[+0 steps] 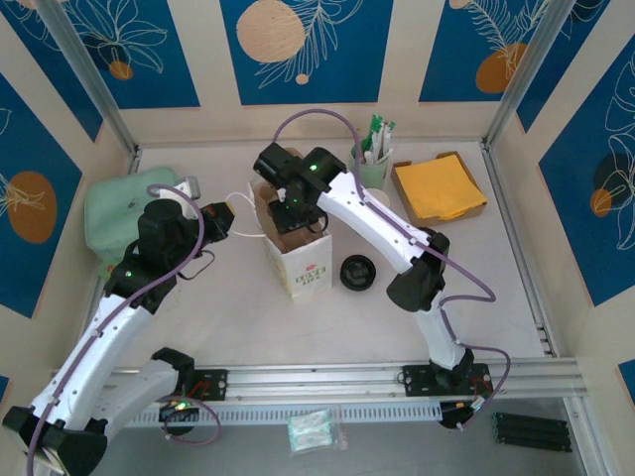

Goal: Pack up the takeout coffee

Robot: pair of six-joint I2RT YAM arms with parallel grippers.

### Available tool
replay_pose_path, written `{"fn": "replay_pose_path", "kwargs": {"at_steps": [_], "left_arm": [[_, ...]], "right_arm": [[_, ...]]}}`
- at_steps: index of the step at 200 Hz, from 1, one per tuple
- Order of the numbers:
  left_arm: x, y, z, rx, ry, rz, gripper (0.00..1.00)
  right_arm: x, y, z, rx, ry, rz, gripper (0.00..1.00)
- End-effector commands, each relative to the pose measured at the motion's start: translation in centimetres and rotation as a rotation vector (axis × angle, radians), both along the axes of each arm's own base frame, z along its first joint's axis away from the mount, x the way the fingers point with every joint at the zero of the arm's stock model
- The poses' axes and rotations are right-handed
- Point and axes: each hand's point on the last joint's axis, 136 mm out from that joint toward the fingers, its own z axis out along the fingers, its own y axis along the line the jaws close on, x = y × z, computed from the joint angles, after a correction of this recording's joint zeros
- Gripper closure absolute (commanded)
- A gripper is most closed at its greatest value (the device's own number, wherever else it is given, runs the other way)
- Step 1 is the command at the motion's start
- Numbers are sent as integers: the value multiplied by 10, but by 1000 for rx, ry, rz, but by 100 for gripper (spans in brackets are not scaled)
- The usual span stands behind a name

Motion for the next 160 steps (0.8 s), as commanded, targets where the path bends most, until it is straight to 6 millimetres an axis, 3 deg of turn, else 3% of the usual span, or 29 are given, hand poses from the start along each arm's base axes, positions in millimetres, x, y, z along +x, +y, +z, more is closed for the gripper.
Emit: {"fn": "replay_pose_path", "kwargs": {"at_steps": [1, 124, 160], "left_arm": [[0, 2, 10, -25, -36, 8, 100], [2, -3, 11, -36, -39, -14, 100], [2, -4, 10, -37, -37, -20, 100]], "right_arm": [[-4, -4, -3, -58, -4, 13, 63], [-1, -15, -8, -167, -30, 30, 63], [-4, -13, -20, -185, 5, 43, 63]]}}
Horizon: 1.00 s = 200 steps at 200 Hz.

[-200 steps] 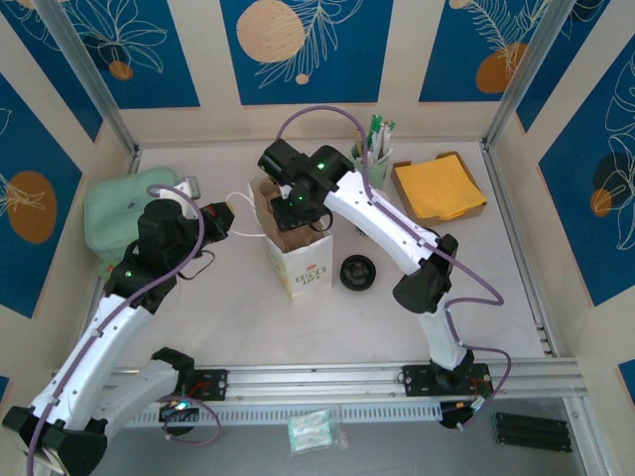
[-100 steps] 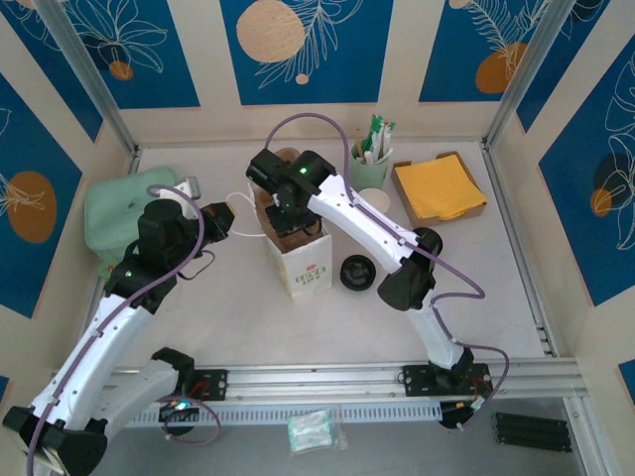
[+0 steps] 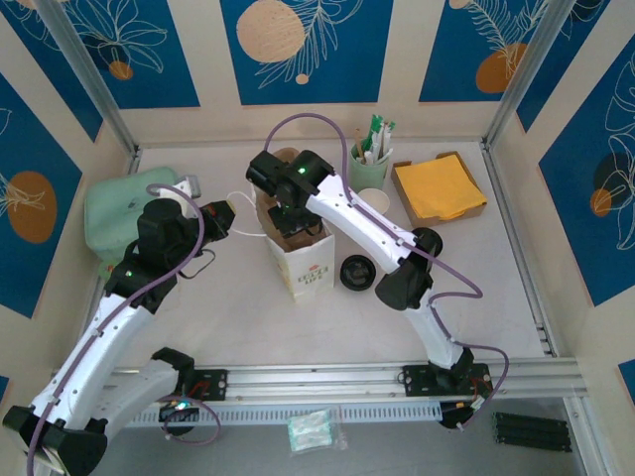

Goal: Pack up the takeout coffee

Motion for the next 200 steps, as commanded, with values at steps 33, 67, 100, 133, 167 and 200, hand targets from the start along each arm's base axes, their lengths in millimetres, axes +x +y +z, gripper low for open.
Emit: {"fn": "replay_pose_path", "kwargs": {"at_steps": [33, 67, 100, 133, 167, 200], "left_arm": [[1, -2, 6, -25, -20, -11, 100], [1, -2, 6, -27, -20, -12, 100], [1, -2, 5, -25, -19, -13, 100], [1, -2, 4, -24, -16, -11, 100], [1, -2, 5, -25, -18, -13, 100], [2, -2, 5, -27, -19, -13, 100]], "right_arm": [[-5, -1, -15, -52, 45, 26, 63], [-4, 0, -23, -63, 62, 25, 63], [-5, 0, -30, -71, 77, 22, 63], [-6, 2, -35, -66, 92, 19, 63], [-7, 3, -32, -69, 80, 22, 63], [-7, 3, -27, -55, 70, 18, 63]]}}
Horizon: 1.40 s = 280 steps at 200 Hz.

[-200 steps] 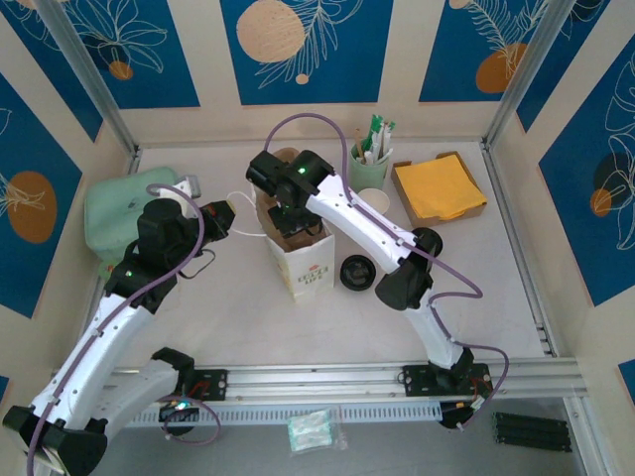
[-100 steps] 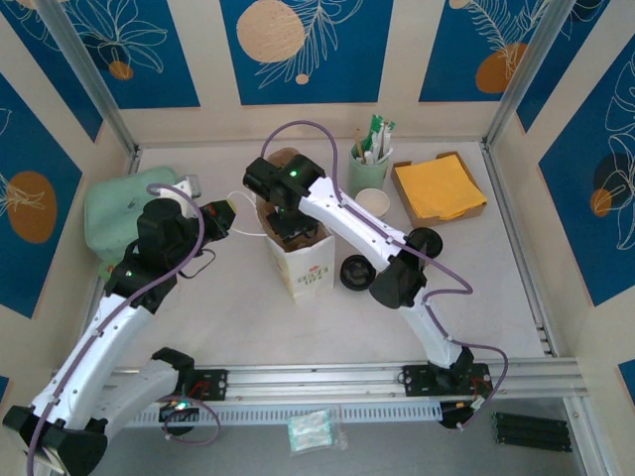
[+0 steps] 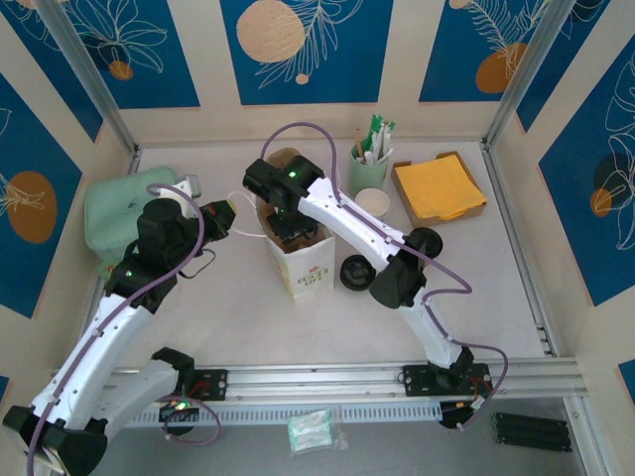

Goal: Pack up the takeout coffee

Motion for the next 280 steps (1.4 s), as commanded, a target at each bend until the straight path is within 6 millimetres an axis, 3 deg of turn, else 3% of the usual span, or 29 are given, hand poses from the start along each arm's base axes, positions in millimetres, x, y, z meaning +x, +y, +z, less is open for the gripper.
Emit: {"fn": "replay_pose_path", "kwargs": {"at_steps": [1, 153, 280], "left_arm": [[2, -1, 4, -23, -16, -6, 100], [2, -1, 5, -25, -18, -6, 100], [1, -2, 9, -32, -21, -10, 100]], "right_arm": [[-6, 2, -1, 2, 17, 4, 63], [-4, 0, -37, -6, 96, -43, 63], [-8, -4, -89, -16, 202, -85, 63]]}}
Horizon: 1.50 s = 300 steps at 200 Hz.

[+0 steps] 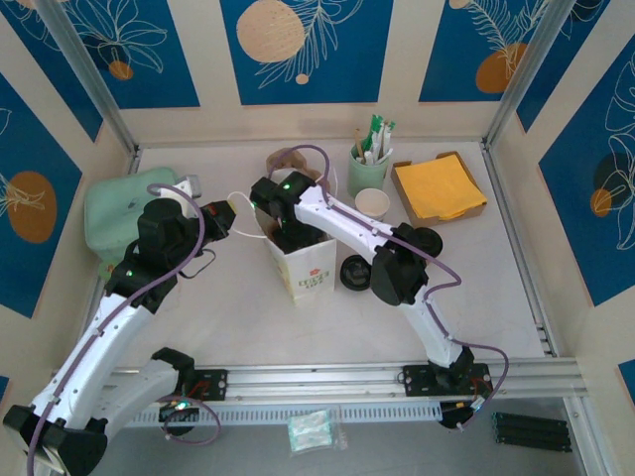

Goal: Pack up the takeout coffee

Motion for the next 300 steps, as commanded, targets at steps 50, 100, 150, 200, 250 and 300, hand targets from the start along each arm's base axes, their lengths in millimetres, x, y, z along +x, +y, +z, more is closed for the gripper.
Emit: {"fn": "replay_pose_path", "kwargs": {"at_steps": [50, 100, 150, 200, 250, 300], "left_arm": [[0, 0, 11, -29, -23, -6, 100], [-1, -1, 10, -27, -19, -6, 100], [-1, 0, 11, -26, -20, -6, 100], [-1, -2, 11, -25, -20, -12, 100], [-1, -2, 10, -25, -17, -14, 100], [-2, -2, 12, -21, -19, -15, 100]], "right_arm": [[-6, 3, -28, 24, 80, -43, 60], [-10, 2, -36, 31, 101, -49, 56], [-10, 4, -28, 51, 95, -46, 43], [-9, 8, -7, 101, 76, -47, 33], [-9, 14, 17, 162, 58, -35, 28], [-5, 18, 41, 205, 16, -28, 21]]}}
